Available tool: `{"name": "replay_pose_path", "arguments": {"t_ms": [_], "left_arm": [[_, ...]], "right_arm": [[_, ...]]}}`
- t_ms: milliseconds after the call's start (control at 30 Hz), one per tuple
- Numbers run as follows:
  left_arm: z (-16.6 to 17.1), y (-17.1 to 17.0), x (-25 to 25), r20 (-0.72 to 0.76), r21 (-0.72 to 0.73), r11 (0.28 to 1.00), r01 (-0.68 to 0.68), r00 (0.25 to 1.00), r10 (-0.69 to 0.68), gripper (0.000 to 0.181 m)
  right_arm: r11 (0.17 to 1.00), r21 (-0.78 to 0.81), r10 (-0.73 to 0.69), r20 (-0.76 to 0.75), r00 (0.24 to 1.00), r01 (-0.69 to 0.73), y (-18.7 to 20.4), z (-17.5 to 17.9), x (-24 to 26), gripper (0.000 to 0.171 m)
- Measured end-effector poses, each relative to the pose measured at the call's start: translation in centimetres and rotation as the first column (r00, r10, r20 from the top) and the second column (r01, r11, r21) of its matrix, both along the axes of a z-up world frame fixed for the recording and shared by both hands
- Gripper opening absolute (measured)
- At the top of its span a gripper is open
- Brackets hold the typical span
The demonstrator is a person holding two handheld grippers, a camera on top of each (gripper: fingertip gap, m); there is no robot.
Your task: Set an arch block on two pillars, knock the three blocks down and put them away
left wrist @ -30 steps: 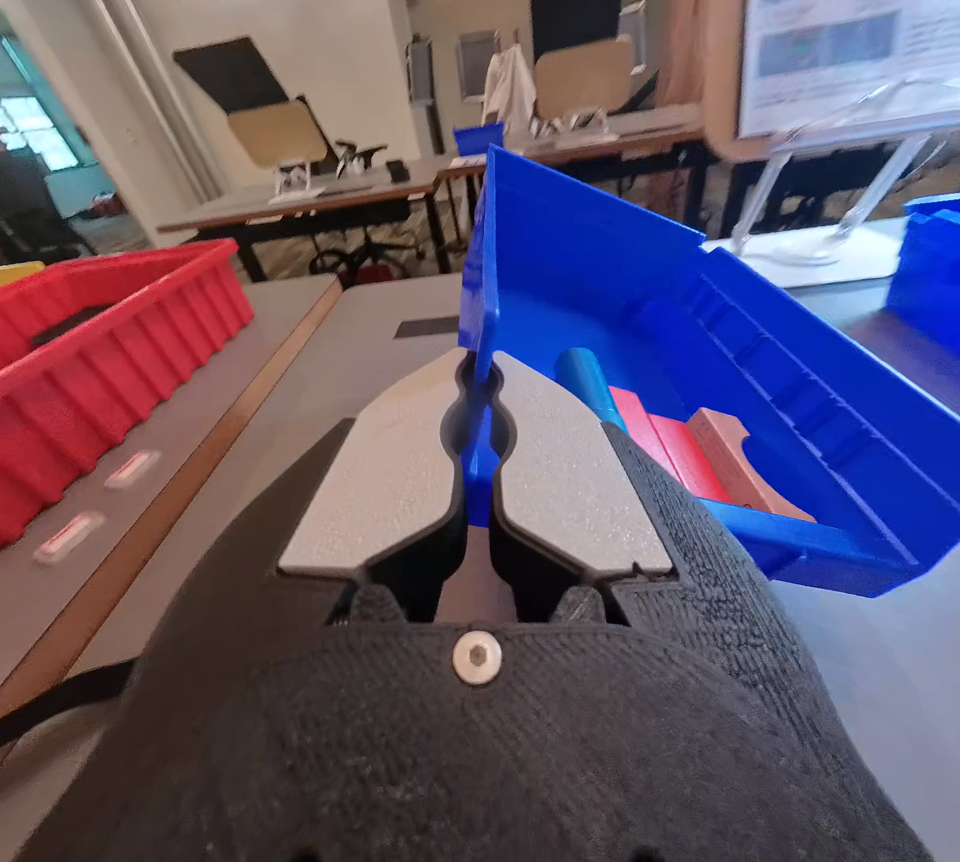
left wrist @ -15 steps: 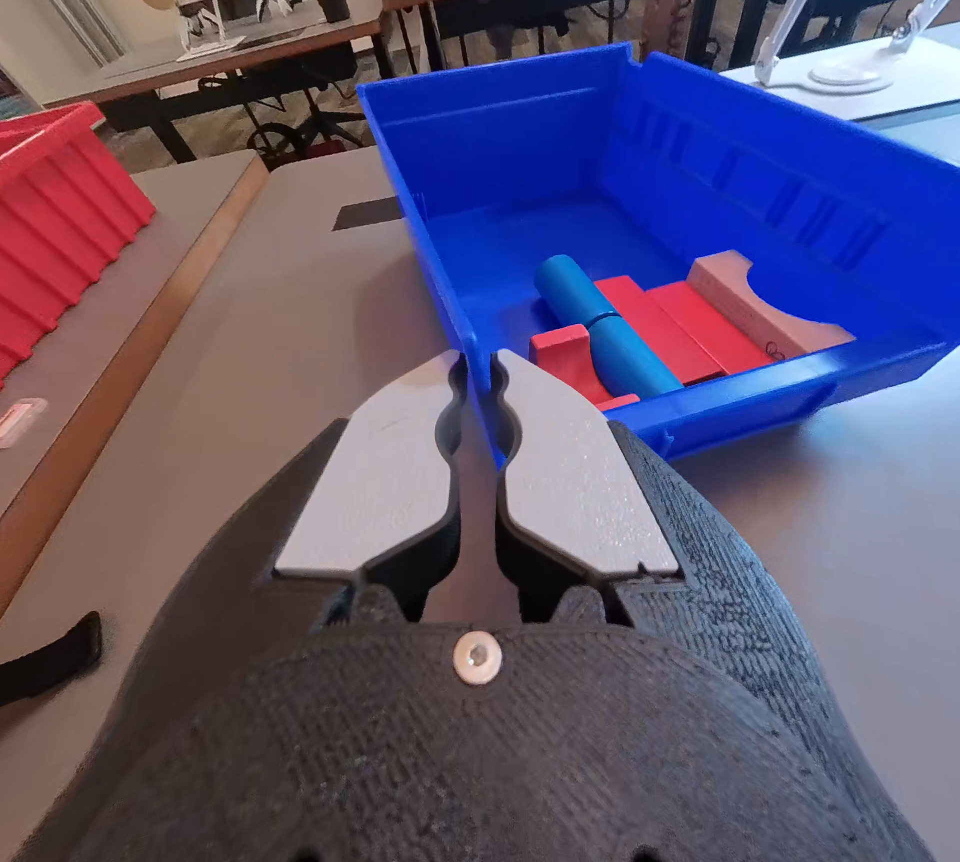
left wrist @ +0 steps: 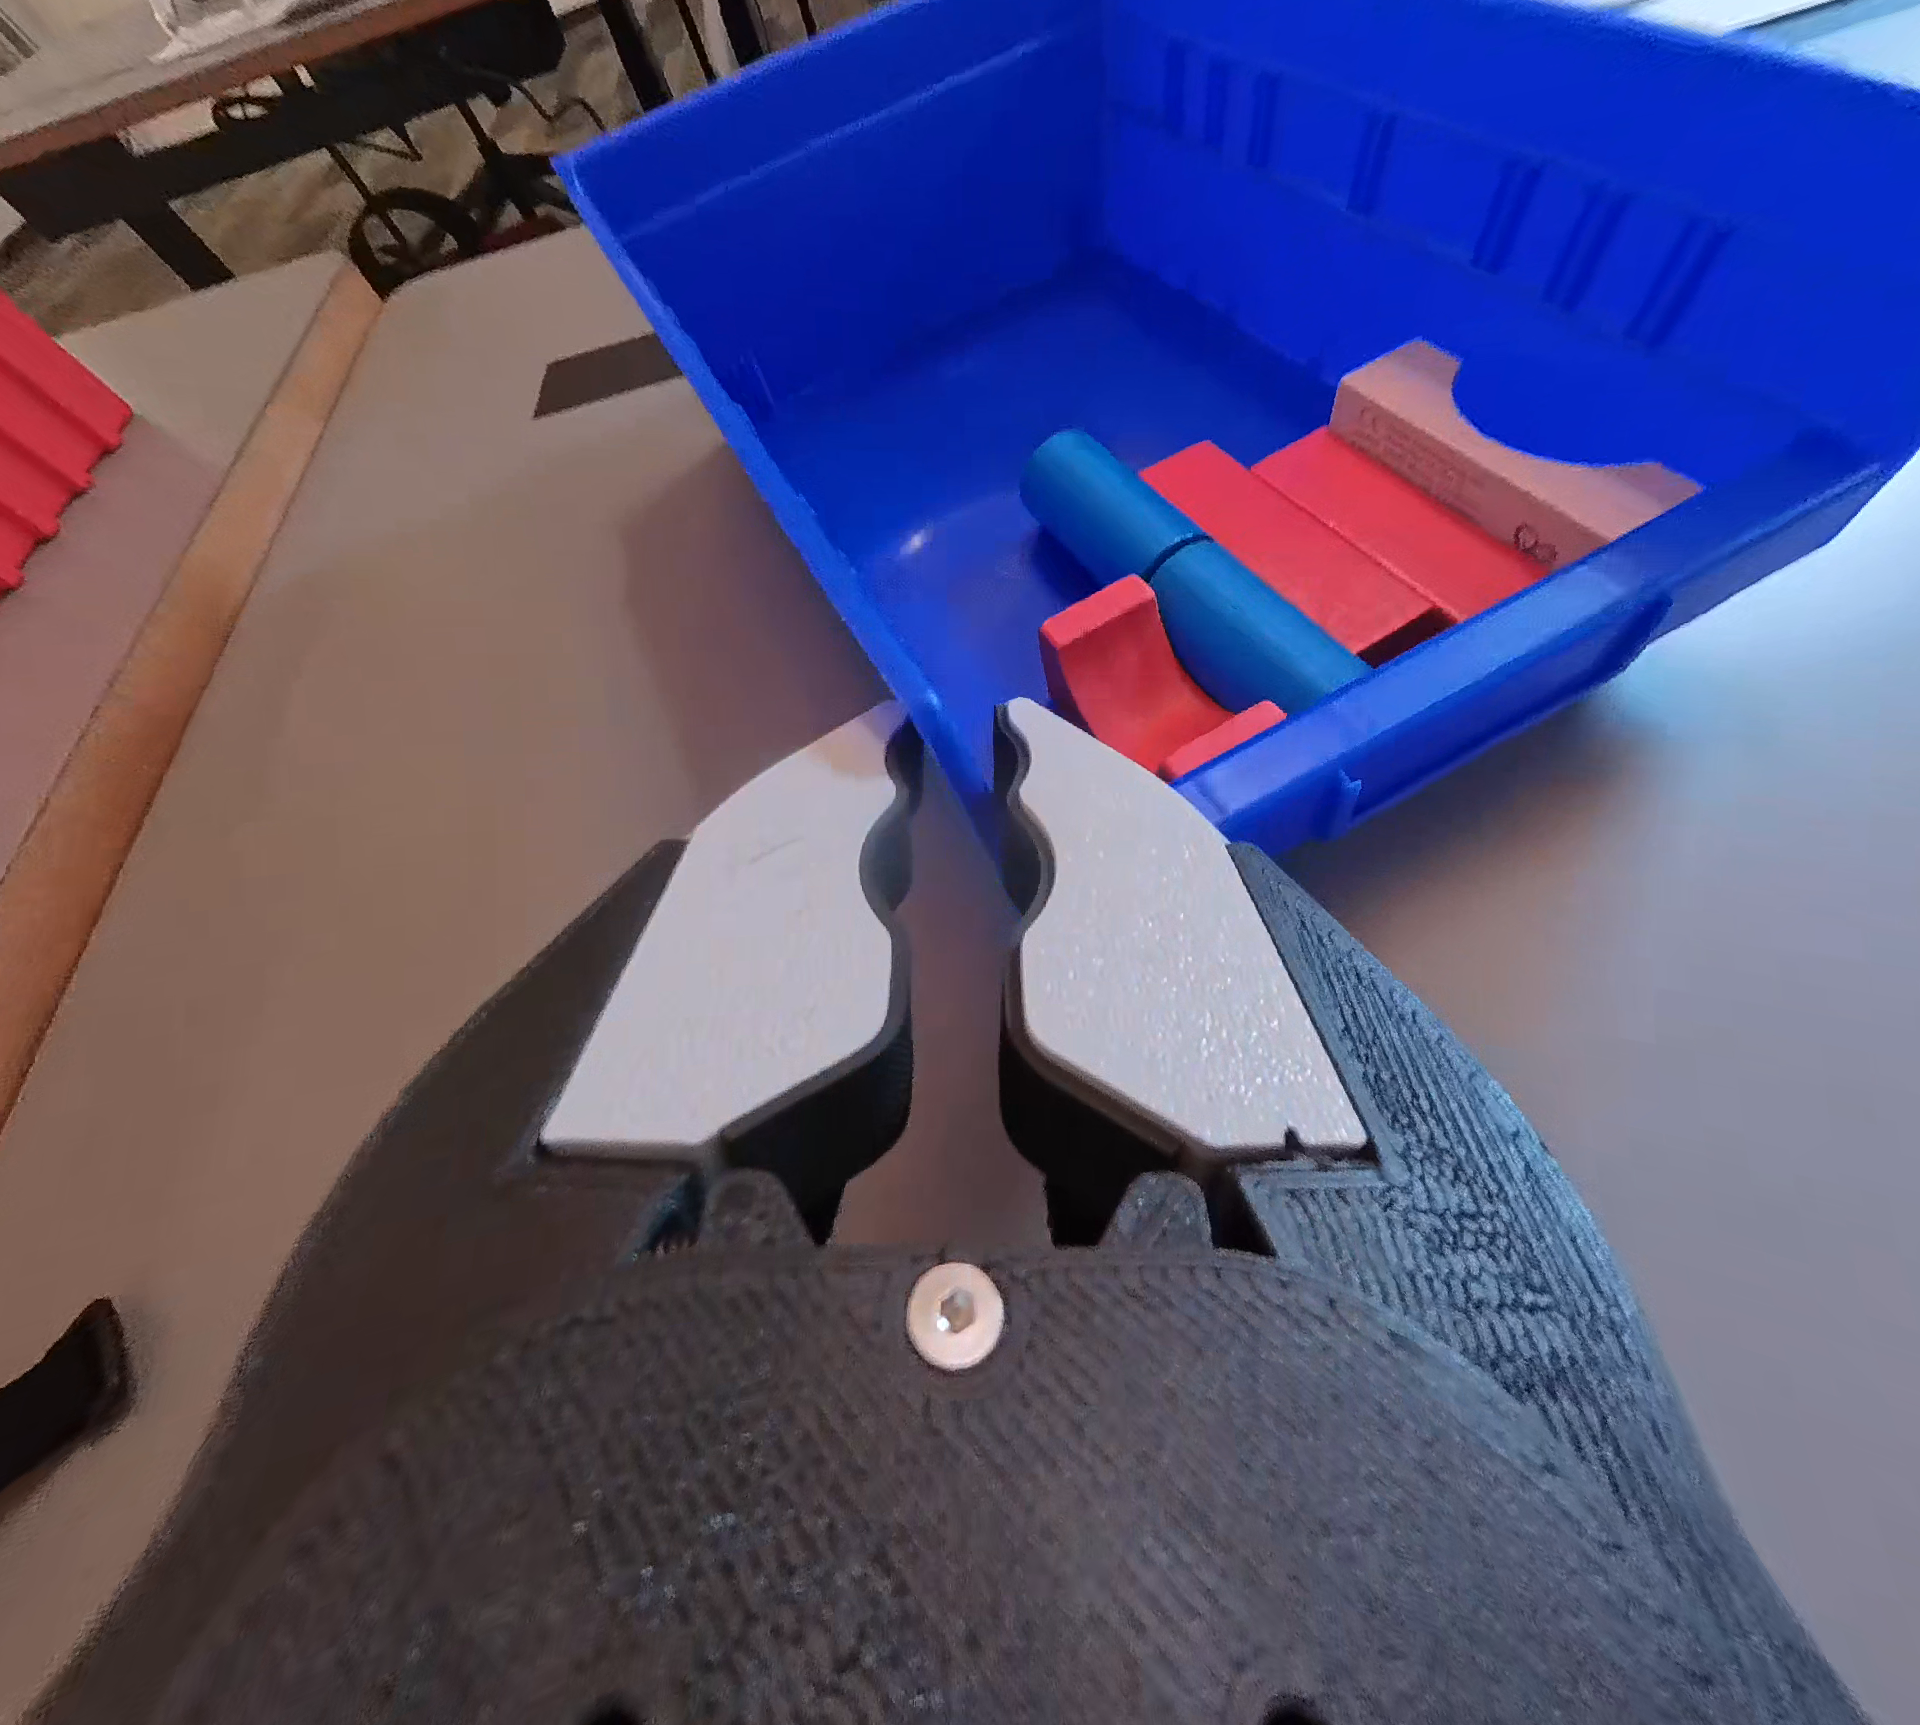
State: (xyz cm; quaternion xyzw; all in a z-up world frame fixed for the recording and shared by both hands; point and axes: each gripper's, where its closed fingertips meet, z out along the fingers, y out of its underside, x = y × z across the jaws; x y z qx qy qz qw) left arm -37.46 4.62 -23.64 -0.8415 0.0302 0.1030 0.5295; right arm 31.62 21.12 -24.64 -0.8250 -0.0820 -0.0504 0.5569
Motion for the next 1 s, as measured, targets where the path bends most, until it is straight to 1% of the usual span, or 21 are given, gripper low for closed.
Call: {"name": "replay_pose_path", "arguments": {"t_ms": [67, 133, 233, 300, 367, 467, 533, 667, 700, 733, 800, 900, 1000], "left_arm": [[-0.9, 0.3, 0.5, 0.008, -0.035, 0.999, 0.029, 1.0, -0.029, 0.015], [-0.9, 0.6, 1.5, -0.004, -0.033, 0.997, 0.064, 0.998, -0.064, 0.017], [-0.9, 0.8, 2.1, -0.09, -0.051, 0.995, 0.08, 0.992, -0.085, 0.019], [-1.0, 0.9, 2.9, -0.122, -0.054, 0.99, 0.128, 0.984, -0.134, 0.023], [-1.0, 1.0, 3.7, -0.107, -0.05, 0.984, 0.171, 0.979, -0.176, 0.025], [-1.0, 1.1, 4.4, -0.106, -0.052, 0.979, 0.199, 0.973, -0.203, 0.026], [-1.1, 1.1, 4.8, -0.121, -0.052, 0.973, 0.223, 0.966, -0.228, 0.028], [-1.1, 1.2, 5.1, -0.1, -0.045, 0.972, 0.231, 0.967, -0.235, 0.031], [-1.0, 1.3, 5.2, -0.079, -0.036, 0.973, 0.228, 0.97, -0.23, 0.036], [-0.8, 1.5, 5.1, -0.052, -0.015, 0.978, 0.21, 0.976, -0.21, 0.055], [-0.4, 1.9, 5.0, -0.004, 0.013, 0.984, 0.176, 0.984, -0.176, 0.075], [-0.1, 2.2, 4.6, 0.018, 0.042, 0.99, 0.137, 0.99, -0.138, 0.091], [-0.4, 2.4, 4.3, 0.023, 0.038, 0.992, 0.117, 0.993, -0.118, 0.104]], "right_arm": [[1.0, 0.016, -0.004, 0.004, 1.0, 0.004, 0.0, 0.3, 0.0, 0.023], [1.0, 0.025, 0.002, -0.006, 1.0, -0.002, -0.1, 0.4, 0.0, 0.029], [0.998, 0.062, 0.014, -0.018, 1.0, -0.012, -0.2, 1.0, 0.0, 0.046], [0.993, 0.115, 0.039, -0.026, 0.999, -0.036, -0.3, 1.9, -0.4, 0.057], [0.985, 0.154, 0.086, -0.055, 0.995, -0.077, -0.4, 2.7, -1.3, 0.072], [0.985, 0.132, 0.126, -0.097, 0.987, -0.113, -0.3, 2.3, -2.1, 0.093], [0.985, 0.115, 0.144, -0.111, 0.983, -0.131, -0.3, 1.9, -2.5, 0.1], [0.98, 0.131, 0.166, -0.107, 0.98, -0.151, -0.4, 2.2, -3.0, 0.117], [0.98, 0.135, 0.164, -0.107, 0.981, -0.15, -0.4, 2.3, -3.0, 0.125], [0.98, 0.137, 0.16, -0.099, 0.982, -0.146, -0.4, 2.4, -3.0, 0.129], [0.976, 0.15, 0.17, -0.088, 0.981, -0.156, -0.5, 2.6, -3.1, 0.13], [0.977, 0.139, 0.173, -0.072, 0.982, -0.162, -0.5, 2.4, -3.3, 0.129], [0.979, 0.135, 0.167, -0.074, 0.983, -0.156, -0.6, 2.3, -3.1, 0.127]]}}
